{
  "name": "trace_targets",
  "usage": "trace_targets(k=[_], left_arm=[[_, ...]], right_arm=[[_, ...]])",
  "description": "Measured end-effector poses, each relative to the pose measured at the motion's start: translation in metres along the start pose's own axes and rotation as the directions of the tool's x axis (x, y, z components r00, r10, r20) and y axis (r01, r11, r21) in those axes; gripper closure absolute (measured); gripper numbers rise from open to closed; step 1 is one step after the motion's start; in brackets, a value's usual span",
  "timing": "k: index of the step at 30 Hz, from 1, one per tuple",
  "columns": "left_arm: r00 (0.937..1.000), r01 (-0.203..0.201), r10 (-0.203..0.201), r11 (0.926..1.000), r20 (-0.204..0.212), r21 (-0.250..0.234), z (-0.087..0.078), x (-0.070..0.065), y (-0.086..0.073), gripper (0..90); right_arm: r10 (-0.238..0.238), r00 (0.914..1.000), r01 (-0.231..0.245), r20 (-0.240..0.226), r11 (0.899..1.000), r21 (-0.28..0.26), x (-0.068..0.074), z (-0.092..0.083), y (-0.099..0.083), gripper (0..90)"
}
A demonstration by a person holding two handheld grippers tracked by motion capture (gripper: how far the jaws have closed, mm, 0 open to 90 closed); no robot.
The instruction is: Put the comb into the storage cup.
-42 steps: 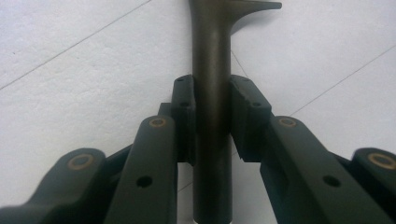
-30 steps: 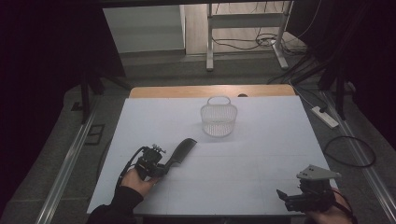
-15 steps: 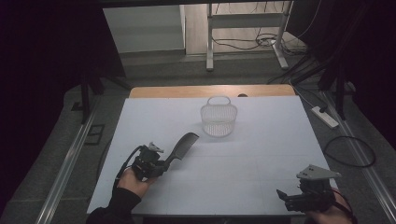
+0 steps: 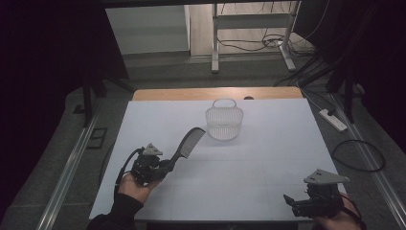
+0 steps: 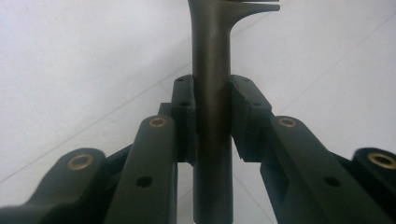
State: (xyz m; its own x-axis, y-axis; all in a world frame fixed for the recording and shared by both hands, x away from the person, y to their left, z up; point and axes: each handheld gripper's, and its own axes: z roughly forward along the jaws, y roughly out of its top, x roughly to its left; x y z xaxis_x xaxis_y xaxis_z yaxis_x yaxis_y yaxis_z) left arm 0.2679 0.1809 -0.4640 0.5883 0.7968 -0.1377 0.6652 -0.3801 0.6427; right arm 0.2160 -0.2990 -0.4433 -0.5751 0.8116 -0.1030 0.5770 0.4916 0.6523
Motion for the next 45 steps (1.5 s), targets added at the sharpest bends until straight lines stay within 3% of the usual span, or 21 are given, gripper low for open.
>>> trace_targets(k=[1, 10, 15, 22, 27, 35, 41, 45], left_arm=[[0.9999, -0.002, 0.003, 0.9993, 0.010, -0.038, -0.004, -0.001, 0.000, 72.3], [0.9981, -0.008, 0.016, 0.9908, 0.059, -0.135, -0.013, -0.005, 0.000, 72.3], [0.9960, -0.027, 0.044, 0.9786, 0.078, -0.204, -0.019, -0.011, 0.001, 72.3], [0.9915, -0.044, 0.074, 0.9650, 0.108, -0.259, -0.023, -0.014, 0.000, 72.3], [0.9896, -0.050, 0.085, 0.9607, 0.116, -0.273, -0.023, -0.016, 0.001, 72.3], [0.9883, -0.071, 0.104, 0.9608, 0.111, -0.268, -0.021, -0.020, 0.002, 72.3], [0.9866, -0.086, 0.119, 0.9618, 0.112, -0.260, -0.019, -0.022, 0.003, 72.3], [0.9854, -0.091, 0.124, 0.9620, 0.117, -0.258, -0.019, -0.023, 0.004, 72.3]], right_arm=[[0.001, 1.0000, -0.001, -0.001, 1.000, 0.001, 0.000, 0.000, 0.000, 1.6], [0.002, 1.0000, -0.002, -0.001, 1.000, 0.002, 0.000, 0.000, 0.000, 1.6], [0.005, 1.0000, -0.005, -0.001, 1.000, 0.004, 0.000, 0.000, 0.000, 1.5], [0.011, 0.9999, -0.011, -0.002, 1.000, 0.001, -0.001, 0.000, 0.000, 1.4], [0.015, 0.9999, -0.015, -0.005, 1.000, -0.007, -0.001, -0.001, 0.000, 1.2], [0.031, 0.9994, -0.031, -0.016, 0.999, -0.029, -0.003, -0.003, 0.000, 0.0], [0.039, 0.9948, -0.049, -0.094, 0.993, -0.108, -0.001, -0.004, 0.005, 0.0], [0.037, 0.9918, -0.054, -0.122, 0.988, -0.143, -0.002, -0.006, 0.010, 0.0]])
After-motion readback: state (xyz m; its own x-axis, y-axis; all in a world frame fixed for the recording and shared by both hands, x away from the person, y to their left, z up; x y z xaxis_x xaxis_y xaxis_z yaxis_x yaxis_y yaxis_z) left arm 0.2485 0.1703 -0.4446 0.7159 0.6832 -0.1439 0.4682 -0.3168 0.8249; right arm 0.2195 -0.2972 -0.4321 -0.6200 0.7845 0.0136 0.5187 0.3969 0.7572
